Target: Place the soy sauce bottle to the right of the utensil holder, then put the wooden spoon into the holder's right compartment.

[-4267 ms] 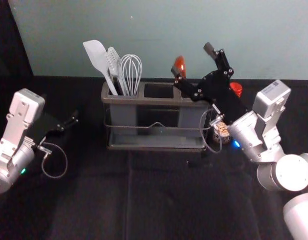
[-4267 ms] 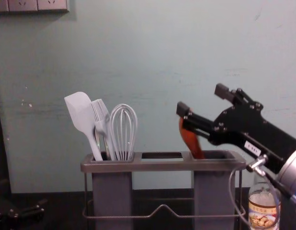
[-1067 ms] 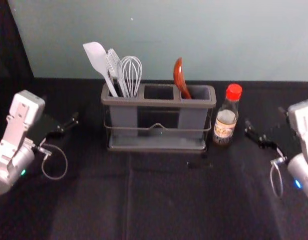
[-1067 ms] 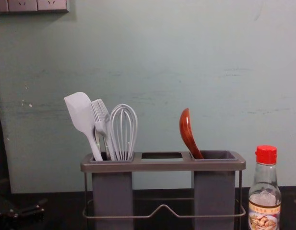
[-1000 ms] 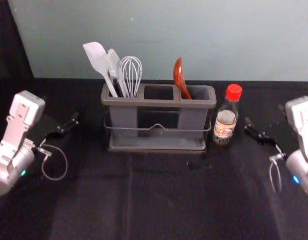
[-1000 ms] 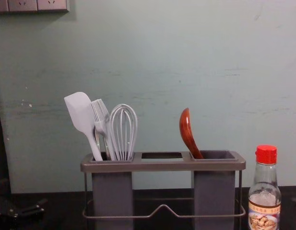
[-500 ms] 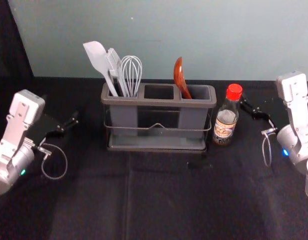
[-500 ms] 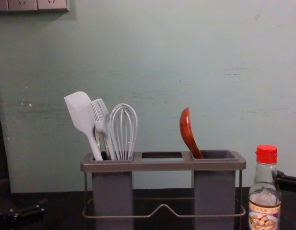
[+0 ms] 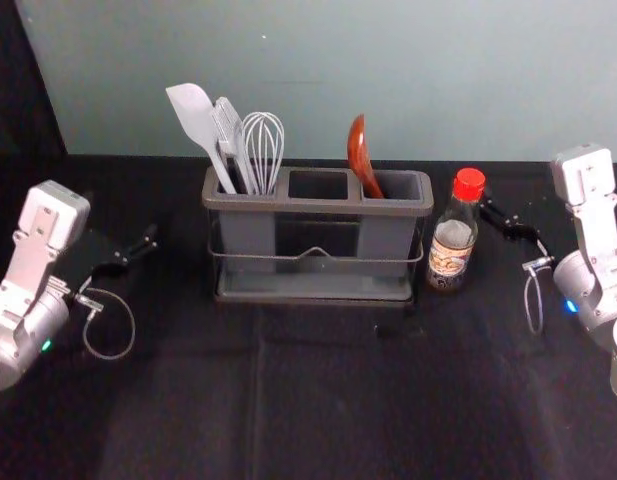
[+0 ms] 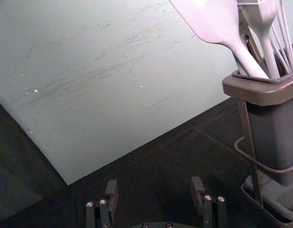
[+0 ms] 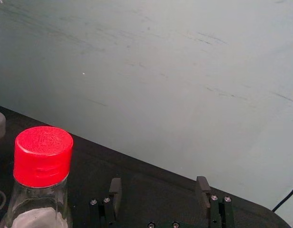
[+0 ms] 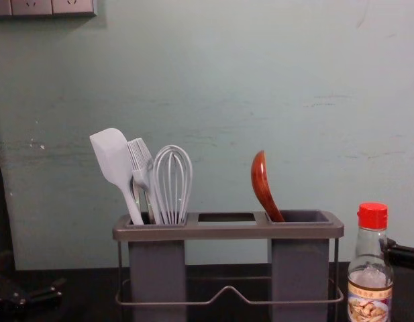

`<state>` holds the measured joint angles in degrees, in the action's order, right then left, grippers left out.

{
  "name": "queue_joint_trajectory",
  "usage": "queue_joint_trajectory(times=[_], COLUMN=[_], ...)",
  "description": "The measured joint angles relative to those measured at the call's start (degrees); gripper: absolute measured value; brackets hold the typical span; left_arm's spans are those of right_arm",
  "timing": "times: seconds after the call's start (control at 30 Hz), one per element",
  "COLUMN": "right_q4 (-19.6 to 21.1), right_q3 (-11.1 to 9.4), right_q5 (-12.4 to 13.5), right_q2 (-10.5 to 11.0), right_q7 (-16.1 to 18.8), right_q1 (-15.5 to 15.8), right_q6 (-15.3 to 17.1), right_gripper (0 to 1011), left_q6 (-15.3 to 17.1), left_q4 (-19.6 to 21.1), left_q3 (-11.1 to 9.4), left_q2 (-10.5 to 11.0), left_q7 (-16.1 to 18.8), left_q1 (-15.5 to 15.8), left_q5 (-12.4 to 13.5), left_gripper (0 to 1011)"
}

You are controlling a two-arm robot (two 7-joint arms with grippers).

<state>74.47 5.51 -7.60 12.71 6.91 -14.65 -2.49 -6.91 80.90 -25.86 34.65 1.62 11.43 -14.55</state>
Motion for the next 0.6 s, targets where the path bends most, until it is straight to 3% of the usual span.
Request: queue_joint_trajectory(times=[0.6], right_q4=[0.1], right_q3=[-0.1], right_q5=[0.2], right_q2=[0.1], right_q7=[0.1], right_q1=[0.1], right_q6=[0.0], right_gripper=[1003], left_q6=[0.0], left_q4=[0.0], left_q3=[0.0], left_q2=[0.0], left_q7=[0.0], left_q1=[0.0], left_q5=[0.0], left_gripper=[1005])
